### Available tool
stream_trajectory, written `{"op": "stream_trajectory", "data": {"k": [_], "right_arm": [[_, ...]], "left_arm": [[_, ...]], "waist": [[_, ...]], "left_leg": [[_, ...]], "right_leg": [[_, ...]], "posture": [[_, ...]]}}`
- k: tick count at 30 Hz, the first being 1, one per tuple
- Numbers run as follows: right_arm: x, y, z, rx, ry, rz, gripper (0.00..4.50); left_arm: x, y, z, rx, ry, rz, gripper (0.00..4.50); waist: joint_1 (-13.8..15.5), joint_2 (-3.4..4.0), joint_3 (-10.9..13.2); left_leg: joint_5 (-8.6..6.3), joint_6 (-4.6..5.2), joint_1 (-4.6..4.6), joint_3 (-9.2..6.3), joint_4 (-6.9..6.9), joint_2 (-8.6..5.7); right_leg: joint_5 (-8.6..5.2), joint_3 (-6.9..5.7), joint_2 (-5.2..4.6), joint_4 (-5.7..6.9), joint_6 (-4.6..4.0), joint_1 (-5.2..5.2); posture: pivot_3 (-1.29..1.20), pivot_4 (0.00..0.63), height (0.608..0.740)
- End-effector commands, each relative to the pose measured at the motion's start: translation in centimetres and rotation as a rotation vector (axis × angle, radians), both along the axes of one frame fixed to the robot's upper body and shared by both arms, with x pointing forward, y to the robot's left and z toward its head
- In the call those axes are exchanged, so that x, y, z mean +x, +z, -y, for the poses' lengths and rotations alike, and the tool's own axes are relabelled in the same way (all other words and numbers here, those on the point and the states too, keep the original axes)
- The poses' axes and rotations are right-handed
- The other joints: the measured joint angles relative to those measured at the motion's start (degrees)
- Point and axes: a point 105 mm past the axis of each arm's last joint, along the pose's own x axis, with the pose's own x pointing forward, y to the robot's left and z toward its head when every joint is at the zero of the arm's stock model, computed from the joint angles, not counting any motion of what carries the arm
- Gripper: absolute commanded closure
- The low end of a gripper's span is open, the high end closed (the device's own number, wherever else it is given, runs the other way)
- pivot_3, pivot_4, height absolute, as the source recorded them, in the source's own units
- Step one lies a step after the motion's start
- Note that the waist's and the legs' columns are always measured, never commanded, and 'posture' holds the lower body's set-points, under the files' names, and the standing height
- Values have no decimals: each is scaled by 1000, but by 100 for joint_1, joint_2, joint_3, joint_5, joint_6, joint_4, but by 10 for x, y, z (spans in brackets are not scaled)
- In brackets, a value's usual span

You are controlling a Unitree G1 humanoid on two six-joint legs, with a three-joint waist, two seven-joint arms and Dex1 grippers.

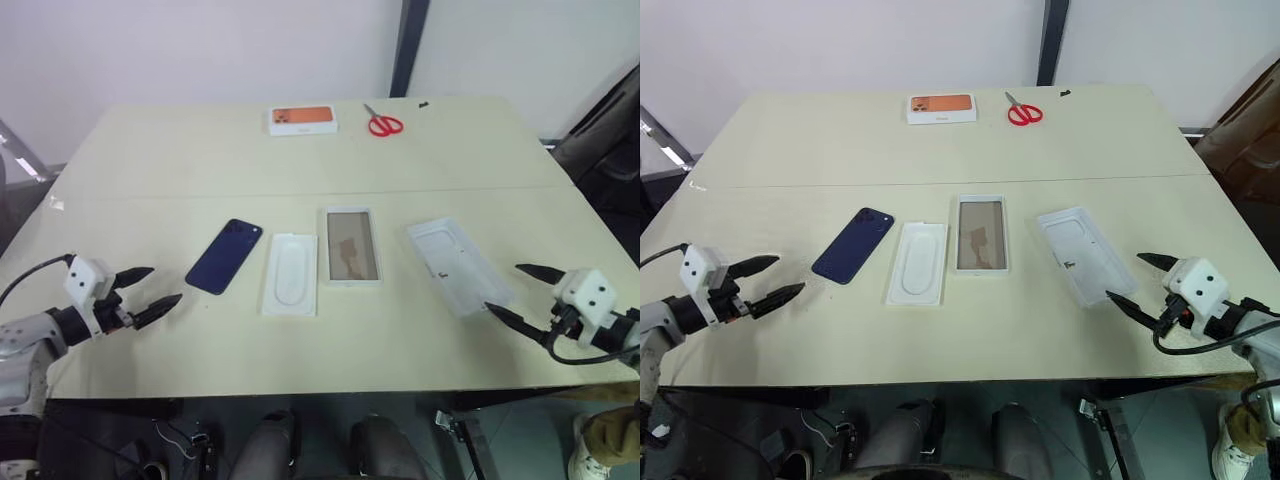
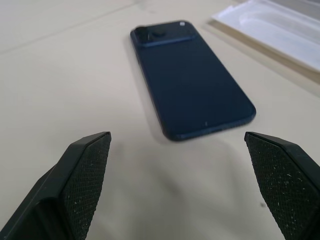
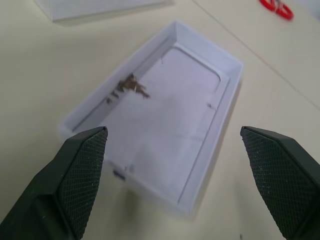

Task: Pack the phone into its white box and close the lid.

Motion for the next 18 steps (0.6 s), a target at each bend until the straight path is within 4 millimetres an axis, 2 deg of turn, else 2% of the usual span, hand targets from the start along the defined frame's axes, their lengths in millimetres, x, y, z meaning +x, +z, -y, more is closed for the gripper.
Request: {"op": "stream_trajectory", "data": {"k": [1, 8, 18], "right_arm": [[0, 10, 5, -6, -5, 35, 49], [7, 11, 2, -15, -1, 53, 49], [6, 7, -4, -9, 17, 45, 49]], "left_arm": [[1, 17, -2, 4, 4, 78, 0], [7, 19, 7, -11, -13, 51, 0], [11, 17, 14, -9, -6, 25, 0]], "waist": [[-1, 0, 0], [-7, 0, 0], [0, 0, 0]], "left_leg": [[0, 0, 0, 0, 0, 0], [0, 0, 0, 1, 0, 0], [0, 0, 0, 1, 0, 0]], "right_leg": [[0, 0, 0, 0, 0, 0], [0, 0, 0, 0, 0, -1], [0, 0, 0, 0, 0, 0]], "posture": [[0, 150, 734], [0, 150, 734], [0, 150, 734]]}}
